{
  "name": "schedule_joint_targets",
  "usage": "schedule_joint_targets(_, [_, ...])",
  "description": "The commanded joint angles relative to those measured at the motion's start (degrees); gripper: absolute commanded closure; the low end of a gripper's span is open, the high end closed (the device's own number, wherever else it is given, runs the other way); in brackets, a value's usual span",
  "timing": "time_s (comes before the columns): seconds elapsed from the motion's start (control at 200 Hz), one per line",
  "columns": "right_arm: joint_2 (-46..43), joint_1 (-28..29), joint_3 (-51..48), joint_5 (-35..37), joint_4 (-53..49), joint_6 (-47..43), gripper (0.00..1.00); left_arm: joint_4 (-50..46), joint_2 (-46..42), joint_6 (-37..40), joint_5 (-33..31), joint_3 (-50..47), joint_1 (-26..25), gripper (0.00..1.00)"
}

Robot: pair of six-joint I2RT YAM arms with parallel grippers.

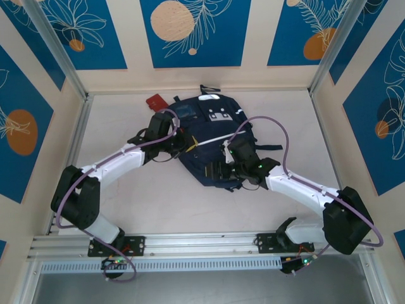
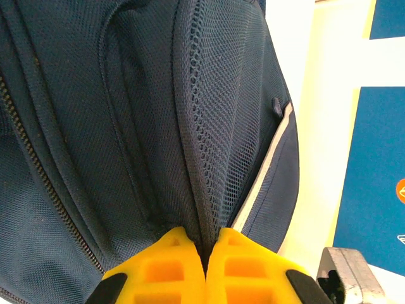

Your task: Pack books, pencil case, and school supplies into a backpack

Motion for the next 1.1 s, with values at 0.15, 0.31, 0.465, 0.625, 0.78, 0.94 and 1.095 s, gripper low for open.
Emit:
schedule_joint_targets(0.15, [5.47,0.47,2.54,2.90,5.08,-3.76,0.35,3.74,-2.42,0.62,4.04,3.24,0.63,1.00])
schedule_joint_targets(0.31, [7.19,1.21,4.00,2.98,5.54,-5.45,0.41,3.96,-2.38,0.34,4.34,3.21,0.62,1.00])
schedule_joint_targets(0.465, [7.09,2.35,4.36,5.00,5.24,-6.07,0.55,4.28,-2.24,0.07,4.47,3.11,0.62,1.00])
schedule_joint_targets(0.625, [6.56,3.16,4.37,6.57,4.72,-6.68,0.67,4.58,-2.22,-0.12,4.47,2.86,0.56,1.00])
schedule_joint_targets(0.78, [6.60,3.93,4.89,7.78,4.52,-7.87,0.72,4.59,-2.18,-0.21,4.51,2.77,0.63,1.00])
schedule_joint_targets(0.94, [7.70,5.30,6.21,9.90,5.34,-8.84,0.67,4.80,-2.08,-0.59,4.66,2.73,0.65,1.00])
schedule_joint_targets(1.095, [8.39,6.19,6.83,13.44,6.02,-8.13,0.77,4.41,-2.15,-0.66,3.90,2.27,0.61,1.00])
